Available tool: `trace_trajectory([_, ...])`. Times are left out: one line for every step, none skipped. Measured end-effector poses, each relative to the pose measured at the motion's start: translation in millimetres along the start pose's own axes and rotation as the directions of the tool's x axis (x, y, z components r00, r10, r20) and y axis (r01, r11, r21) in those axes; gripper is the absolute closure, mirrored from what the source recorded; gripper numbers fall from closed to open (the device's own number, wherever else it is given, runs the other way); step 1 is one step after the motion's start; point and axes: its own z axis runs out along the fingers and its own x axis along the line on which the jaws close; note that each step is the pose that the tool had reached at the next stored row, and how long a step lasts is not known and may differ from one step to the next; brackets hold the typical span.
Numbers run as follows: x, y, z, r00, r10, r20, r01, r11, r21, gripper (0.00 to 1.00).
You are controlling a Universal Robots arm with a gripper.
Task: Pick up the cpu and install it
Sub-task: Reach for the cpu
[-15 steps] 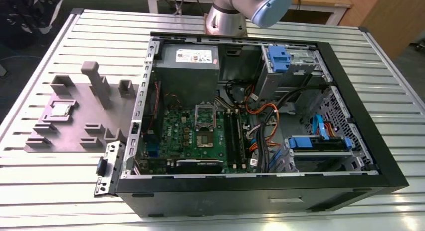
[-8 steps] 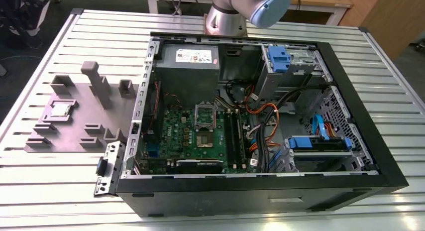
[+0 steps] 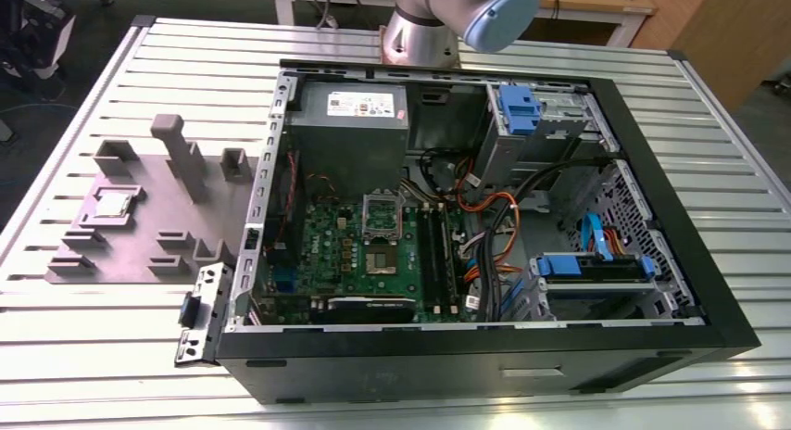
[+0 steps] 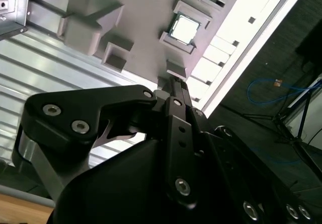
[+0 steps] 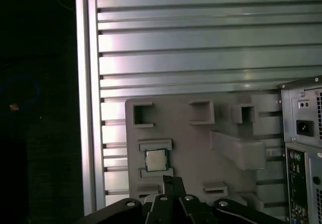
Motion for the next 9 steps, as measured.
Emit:
trace_trajectory([2.1,-0.2,1.7,1.0000,0.000,-0.0003,0.000,1.0000,0.0000,0.89])
trace_trajectory([4.1,-0.5,3.3,1.0000,-0.001,-0.0010,0.001,1.0000,-0.0001,0.89])
trace_trajectory([6.1,-0.6,4.6,1.0000,-0.001,-0.0019,0.001,1.0000,0.0000,0.89])
trace_trajectory([8.2,-0.9,5.7,1.0000,-0.001,-0.0032,0.001,1.0000,0.0001,0.89])
trace_trajectory([10.4,-1.0,6.6,1.0000,-0.002,-0.0040,0.002,1.0000,0.0002,0.89])
trace_trajectory([12.5,-1.2,7.1,1.0000,-0.002,-0.0049,0.002,1.0000,0.0003,0.89])
trace_trajectory([13.8,-1.3,7.4,1.0000,-0.002,-0.0052,0.002,1.0000,0.0002,0.89])
trace_trajectory([14.2,-1.3,7.4,1.0000,-0.002,-0.0053,0.002,1.0000,0.0002,0.89])
trace_trajectory([14.2,-1.3,7.4,1.0000,-0.002,-0.0053,0.002,1.0000,0.0002,0.89])
